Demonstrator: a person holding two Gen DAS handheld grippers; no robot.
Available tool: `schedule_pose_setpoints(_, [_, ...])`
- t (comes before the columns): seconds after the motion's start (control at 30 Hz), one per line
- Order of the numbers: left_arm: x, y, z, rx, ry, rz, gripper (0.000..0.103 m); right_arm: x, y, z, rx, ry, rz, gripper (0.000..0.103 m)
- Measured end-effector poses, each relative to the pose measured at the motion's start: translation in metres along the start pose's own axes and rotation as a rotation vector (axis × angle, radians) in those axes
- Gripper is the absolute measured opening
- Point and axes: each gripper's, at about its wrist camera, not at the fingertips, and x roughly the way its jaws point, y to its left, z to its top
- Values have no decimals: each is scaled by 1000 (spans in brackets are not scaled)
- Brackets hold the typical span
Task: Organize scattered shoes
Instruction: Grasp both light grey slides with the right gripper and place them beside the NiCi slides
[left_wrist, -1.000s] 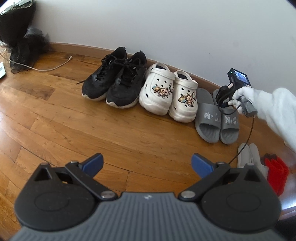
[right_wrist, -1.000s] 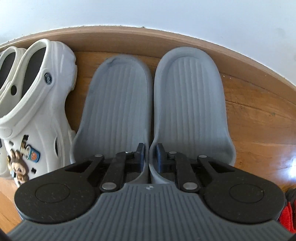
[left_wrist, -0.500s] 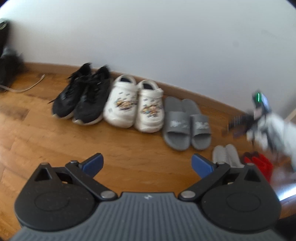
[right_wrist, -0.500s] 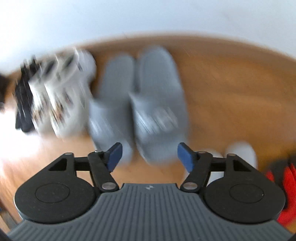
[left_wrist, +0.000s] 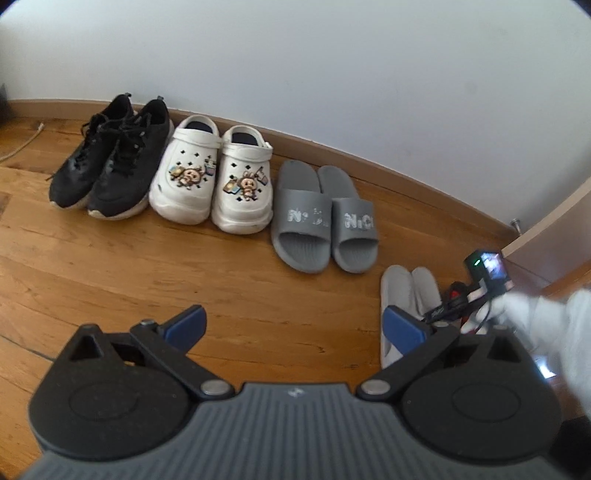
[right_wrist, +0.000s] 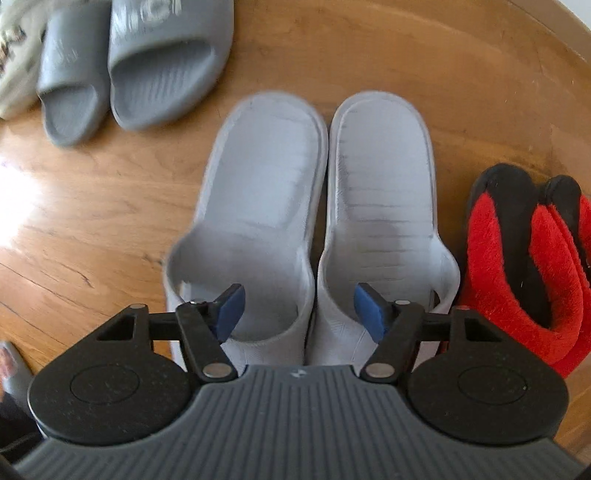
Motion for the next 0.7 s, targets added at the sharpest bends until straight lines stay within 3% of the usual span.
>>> schedule_pose_setpoints(0.1, [5,-4,4,5,0,0,103,7,-5,-7,29,-9,51,43])
schedule_pose_setpoints(0.17, [8,-7,4,-1,7,-11,103,6,-4,-8,20,-16,44,13])
schedule_pose_setpoints(0.33, [13,-7,1,0,30,5,103,-15,-12,5,-3,-77,55,10])
schedule_pose_setpoints(0.7, [33,-7,6,8,84,50,103,-29,-28,145,4,-193,0,10])
